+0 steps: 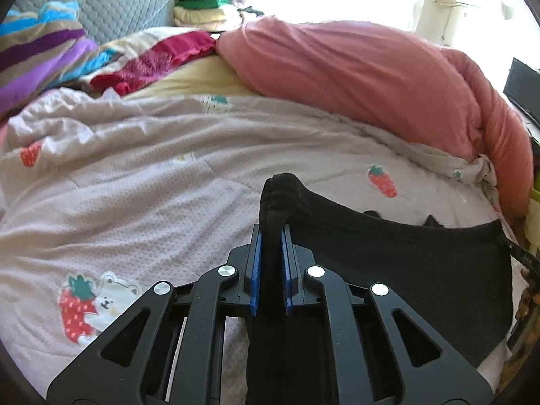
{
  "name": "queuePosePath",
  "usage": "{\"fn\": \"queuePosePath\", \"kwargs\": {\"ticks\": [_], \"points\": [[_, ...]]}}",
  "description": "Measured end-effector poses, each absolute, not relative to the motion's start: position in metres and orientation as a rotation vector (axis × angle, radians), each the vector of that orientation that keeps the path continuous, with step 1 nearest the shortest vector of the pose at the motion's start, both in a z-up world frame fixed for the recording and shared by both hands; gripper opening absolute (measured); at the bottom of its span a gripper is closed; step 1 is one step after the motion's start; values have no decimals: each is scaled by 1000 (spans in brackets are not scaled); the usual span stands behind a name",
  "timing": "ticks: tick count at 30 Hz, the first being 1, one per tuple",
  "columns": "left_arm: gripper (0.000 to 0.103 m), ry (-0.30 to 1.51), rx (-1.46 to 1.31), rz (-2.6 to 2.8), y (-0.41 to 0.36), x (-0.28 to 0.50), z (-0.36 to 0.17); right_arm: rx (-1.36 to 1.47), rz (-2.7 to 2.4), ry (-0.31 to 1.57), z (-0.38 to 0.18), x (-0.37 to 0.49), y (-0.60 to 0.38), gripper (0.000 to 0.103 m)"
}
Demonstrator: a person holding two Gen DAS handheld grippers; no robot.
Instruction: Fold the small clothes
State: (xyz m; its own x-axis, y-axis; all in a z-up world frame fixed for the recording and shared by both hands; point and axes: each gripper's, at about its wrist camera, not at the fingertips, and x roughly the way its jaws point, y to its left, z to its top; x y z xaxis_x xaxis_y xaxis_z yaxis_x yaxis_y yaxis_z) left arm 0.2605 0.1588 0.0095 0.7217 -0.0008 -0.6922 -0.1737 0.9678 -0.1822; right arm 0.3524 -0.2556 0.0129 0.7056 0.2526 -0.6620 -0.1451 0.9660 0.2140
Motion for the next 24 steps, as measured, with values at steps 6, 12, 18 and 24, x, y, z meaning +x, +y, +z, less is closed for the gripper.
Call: {"fn": "queuePosePath", "kwargs": {"ticks": [6, 12, 18, 24], "points": [[5, 825, -214, 125, 157, 266, -15, 146, 167, 806, -9, 358, -254, 8], [17, 851, -222, 140, 162, 264, -27, 160, 123, 841, -24, 359, -256, 11], [20, 862, -239, 145, 162, 260, -28, 158, 80, 842, -23, 354, -258, 22], [26, 874, -241, 146, 162, 259, -28, 170, 69, 841, -22, 348, -261, 27]]}}
